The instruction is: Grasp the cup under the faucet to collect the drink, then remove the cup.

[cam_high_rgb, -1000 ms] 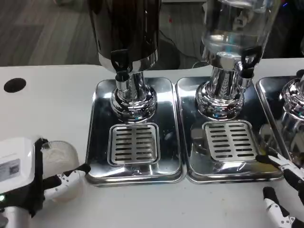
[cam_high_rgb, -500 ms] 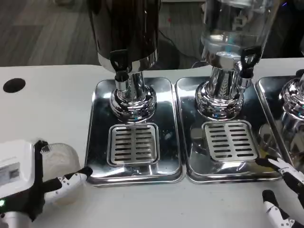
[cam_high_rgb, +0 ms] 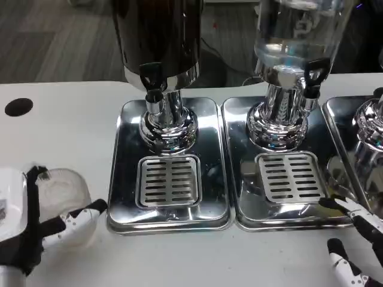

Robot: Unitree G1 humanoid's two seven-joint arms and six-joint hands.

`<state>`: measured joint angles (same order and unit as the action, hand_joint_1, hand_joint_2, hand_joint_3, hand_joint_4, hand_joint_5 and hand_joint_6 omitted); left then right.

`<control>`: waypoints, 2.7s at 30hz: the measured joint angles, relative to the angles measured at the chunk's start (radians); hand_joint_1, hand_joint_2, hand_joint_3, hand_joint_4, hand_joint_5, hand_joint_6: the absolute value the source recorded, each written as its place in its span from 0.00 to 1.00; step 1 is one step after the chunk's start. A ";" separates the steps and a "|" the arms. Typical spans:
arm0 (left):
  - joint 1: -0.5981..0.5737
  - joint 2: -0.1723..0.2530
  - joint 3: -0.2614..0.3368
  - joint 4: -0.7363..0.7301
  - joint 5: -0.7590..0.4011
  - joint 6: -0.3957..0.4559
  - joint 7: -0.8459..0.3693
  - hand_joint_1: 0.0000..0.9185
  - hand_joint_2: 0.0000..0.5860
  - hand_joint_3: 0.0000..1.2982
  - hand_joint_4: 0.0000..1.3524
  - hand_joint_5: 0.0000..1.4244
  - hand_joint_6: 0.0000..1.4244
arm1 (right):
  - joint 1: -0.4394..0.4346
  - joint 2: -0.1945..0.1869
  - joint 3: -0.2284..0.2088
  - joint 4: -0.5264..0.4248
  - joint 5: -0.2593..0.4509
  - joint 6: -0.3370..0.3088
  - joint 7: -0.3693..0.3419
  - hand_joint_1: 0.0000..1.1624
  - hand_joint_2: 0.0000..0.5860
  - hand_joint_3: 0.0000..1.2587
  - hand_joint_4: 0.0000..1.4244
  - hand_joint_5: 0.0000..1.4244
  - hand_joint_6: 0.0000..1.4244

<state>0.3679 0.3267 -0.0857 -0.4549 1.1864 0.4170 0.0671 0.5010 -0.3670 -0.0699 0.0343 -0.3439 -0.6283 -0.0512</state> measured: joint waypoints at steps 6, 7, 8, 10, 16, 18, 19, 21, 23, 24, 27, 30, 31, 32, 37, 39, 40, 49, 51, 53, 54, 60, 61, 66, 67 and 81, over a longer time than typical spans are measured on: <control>-0.092 -0.010 -0.009 0.011 0.005 0.003 -0.039 0.33 0.20 0.42 0.49 0.60 0.65 | 0.003 0.000 0.002 0.000 0.001 -0.003 0.003 0.50 0.82 0.17 0.08 0.05 0.02; -0.118 -0.016 -0.015 0.025 0.006 0.007 -0.051 0.33 0.20 0.42 0.49 0.60 0.65 | 0.004 0.000 0.004 0.000 0.001 -0.006 0.006 0.50 0.82 0.17 0.08 0.05 0.02; -0.134 -0.019 -0.020 0.034 0.007 0.008 -0.057 0.33 0.20 0.42 0.49 0.61 0.65 | 0.006 0.000 0.003 0.000 0.002 -0.009 0.007 0.50 0.82 0.17 0.08 0.06 0.02; -0.161 -0.024 -0.036 0.053 0.015 0.015 -0.062 0.33 0.20 0.42 0.48 0.61 0.65 | 0.010 -0.001 0.003 0.000 0.003 -0.011 0.008 0.50 0.82 0.17 0.08 0.06 0.02; -0.253 -0.067 -0.106 0.131 0.046 0.029 -0.079 0.33 0.20 0.42 0.48 0.61 0.65 | 0.016 -0.007 -0.009 0.017 0.023 -0.027 0.010 0.49 0.82 0.17 0.08 0.06 0.02; -0.276 -0.079 -0.128 0.156 0.047 0.037 -0.079 0.33 0.20 0.42 0.48 0.60 0.65 | 0.019 -0.013 -0.013 0.025 0.029 -0.035 0.012 0.49 0.82 0.17 0.08 0.06 0.02; -0.284 -0.085 -0.136 0.165 0.047 0.039 -0.079 0.33 0.20 0.42 0.48 0.60 0.65 | 0.019 -0.015 -0.014 0.028 0.029 -0.036 0.013 0.49 0.82 0.17 0.08 0.06 0.02; -0.303 -0.098 -0.159 0.190 0.048 0.047 -0.079 0.33 0.20 0.42 0.48 0.60 0.65 | 0.021 -0.020 -0.023 0.035 0.034 -0.041 0.014 0.49 0.82 0.17 0.08 0.06 0.02; -0.318 -0.109 -0.174 0.211 0.050 0.053 -0.079 0.33 0.20 0.42 0.48 0.60 0.65 | 0.022 -0.022 -0.028 0.037 0.041 -0.044 0.015 0.49 0.82 0.17 0.08 0.06 0.02; -0.328 -0.114 -0.181 0.221 0.050 0.057 -0.078 0.33 0.20 0.42 0.48 0.60 0.65 | 0.022 -0.024 -0.029 0.038 0.043 -0.047 0.016 0.49 0.81 0.17 0.08 0.06 0.02; -0.356 -0.126 -0.202 0.243 0.051 0.070 -0.078 0.33 0.20 0.42 0.48 0.60 0.65 | 0.021 -0.027 -0.032 0.042 0.057 -0.055 0.024 0.49 0.81 0.18 0.08 0.06 0.02; -0.377 -0.135 -0.212 0.262 0.051 0.073 -0.076 0.33 0.20 0.42 0.48 0.60 0.64 | 0.021 -0.029 -0.037 0.051 0.064 -0.058 0.028 0.49 0.81 0.18 0.08 0.06 0.02; -0.383 -0.138 -0.213 0.268 0.051 0.077 -0.074 0.33 0.20 0.42 0.48 0.60 0.64 | 0.022 -0.031 -0.038 0.056 0.064 -0.059 0.030 0.49 0.81 0.18 0.08 0.06 0.02; -0.388 -0.139 -0.214 0.275 0.050 0.079 -0.072 0.33 0.20 0.42 0.48 0.60 0.64 | 0.021 -0.032 -0.040 0.061 0.066 -0.060 0.032 0.49 0.81 0.18 0.08 0.06 0.02; -0.413 -0.149 -0.219 0.314 0.049 0.094 -0.060 0.33 0.20 0.41 0.48 0.60 0.64 | 0.020 -0.034 -0.041 0.080 0.068 -0.068 0.036 0.48 0.81 0.18 0.08 0.06 0.02; -0.427 -0.152 -0.223 0.328 0.047 0.098 -0.054 0.33 0.20 0.41 0.48 0.60 0.64 | 0.018 -0.034 -0.041 0.080 0.069 -0.075 0.040 0.48 0.81 0.18 0.08 0.06 0.02; -0.431 -0.153 -0.226 0.332 0.046 0.099 -0.053 0.33 0.20 0.41 0.48 0.60 0.64 | 0.018 -0.034 -0.041 0.080 0.069 -0.076 0.042 0.48 0.81 0.18 0.08 0.06 0.02; -0.473 -0.178 -0.242 0.398 0.035 0.105 -0.002 0.33 0.20 0.41 0.47 0.60 0.64 | 0.013 -0.036 -0.043 0.081 0.078 -0.076 0.054 0.48 0.81 0.18 0.08 0.06 0.02; -0.481 -0.183 -0.243 0.412 0.029 0.105 0.009 0.33 0.20 0.40 0.47 0.59 0.64 | 0.013 -0.037 -0.044 0.082 0.079 -0.077 0.056 0.48 0.81 0.18 0.08 0.06 0.02; -0.492 -0.190 -0.246 0.431 0.016 0.105 0.020 0.33 0.20 0.40 0.47 0.59 0.64 | 0.012 -0.038 -0.046 0.085 0.081 -0.077 0.060 0.48 0.81 0.18 0.08 0.06 0.02; -0.496 -0.191 -0.247 0.437 0.006 0.105 0.026 0.33 0.20 0.40 0.47 0.59 0.64 | 0.012 -0.038 -0.046 0.087 0.084 -0.077 0.060 0.48 0.81 0.18 0.08 0.06 0.02; -0.517 -0.200 -0.251 0.474 -0.010 0.105 0.062 0.32 0.20 0.40 0.46 0.59 0.64 | 0.008 -0.042 -0.054 0.094 0.095 -0.077 0.065 0.48 0.81 0.18 0.08 0.06 0.02; -0.523 -0.202 -0.253 0.481 -0.016 0.105 0.066 0.32 0.20 0.39 0.46 0.59 0.64 | 0.006 -0.043 -0.054 0.095 0.095 -0.077 0.067 0.48 0.81 0.18 0.08 0.06 0.02; -0.537 -0.204 -0.270 0.492 -0.037 0.105 0.071 0.22 0.13 0.37 0.42 0.57 0.64 | -0.005 -0.043 -0.055 0.097 0.095 -0.077 0.070 0.48 0.81 0.18 0.08 0.06 0.02; -0.539 -0.204 -0.273 0.494 -0.039 0.105 0.071 0.20 0.12 0.36 0.41 0.56 0.63 | -0.007 -0.043 -0.055 0.097 0.095 -0.077 0.071 0.48 0.81 0.18 0.08 0.06 0.02; -0.534 -0.174 -0.278 0.467 -0.047 0.105 0.071 0.14 0.11 0.33 0.36 0.53 0.61 | -0.010 -0.043 -0.054 0.098 0.095 -0.077 0.075 0.48 0.81 0.18 0.08 0.07 0.02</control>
<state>-0.1658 0.1522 -0.3634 0.0125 1.1396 0.5219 0.1379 0.4907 -0.4095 -0.1242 0.1326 -0.2489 -0.7054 0.0235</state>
